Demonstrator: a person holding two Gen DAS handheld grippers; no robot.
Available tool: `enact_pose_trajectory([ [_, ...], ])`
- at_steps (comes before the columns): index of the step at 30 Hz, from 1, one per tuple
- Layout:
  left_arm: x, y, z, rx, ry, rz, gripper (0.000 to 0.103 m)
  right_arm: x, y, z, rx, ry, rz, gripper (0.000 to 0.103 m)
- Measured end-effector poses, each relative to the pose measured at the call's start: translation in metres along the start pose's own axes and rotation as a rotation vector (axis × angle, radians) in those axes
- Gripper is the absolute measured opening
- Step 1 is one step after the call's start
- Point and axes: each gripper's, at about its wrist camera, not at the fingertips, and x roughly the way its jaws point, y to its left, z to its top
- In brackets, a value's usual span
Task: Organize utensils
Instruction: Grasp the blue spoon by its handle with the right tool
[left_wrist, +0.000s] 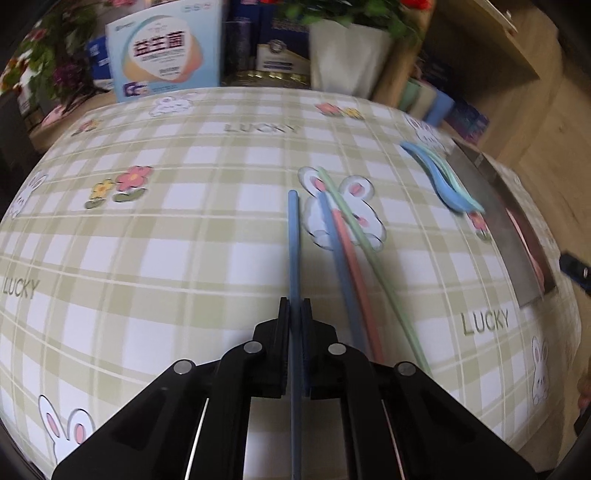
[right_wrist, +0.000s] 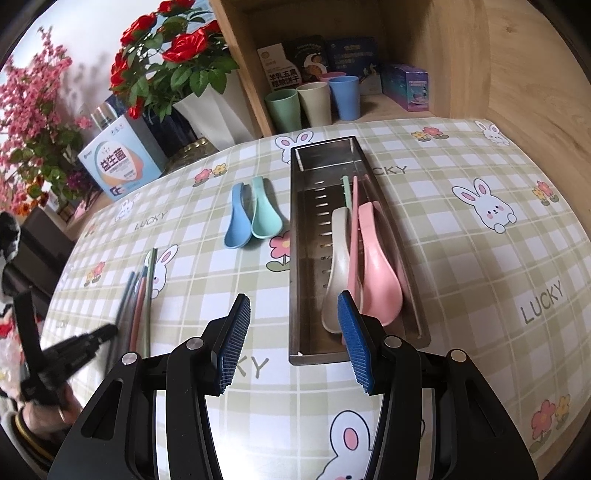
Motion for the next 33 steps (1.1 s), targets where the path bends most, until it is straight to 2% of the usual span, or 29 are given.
enact_pose_trajectory([
  [5,0.002,0.024,0.009,-0.047,-0.016,0.022,0.006,0.011,0.013,0.015,-0.079,0.013,0.021,0.047],
  [9,0.006,0.038,0.014,-0.092,-0.017,0.029,0.006,0.026,0.03,0.042,-0.152,0.011,0.065,0.044],
  [14,0.011,0.048,0.018,-0.117,-0.023,0.01,0.006,0.068,0.057,0.077,-0.225,0.065,0.102,0.039],
  [19,0.016,0.05,0.024,-0.08,-0.017,-0.015,0.006,0.118,0.082,0.093,-0.287,0.161,0.061,0.038],
  [21,0.017,0.053,0.026,-0.089,-0.014,-0.03,0.006,0.134,0.086,0.097,-0.273,0.189,0.046,0.038],
  [27,0.017,0.051,0.023,-0.083,-0.03,-0.024,0.006,0.163,0.1,0.1,-0.3,0.242,0.0,0.038],
  [33,0.017,0.058,0.023,-0.122,-0.032,-0.064,0.006,0.181,0.095,0.107,-0.222,0.265,-0.04,0.038],
])
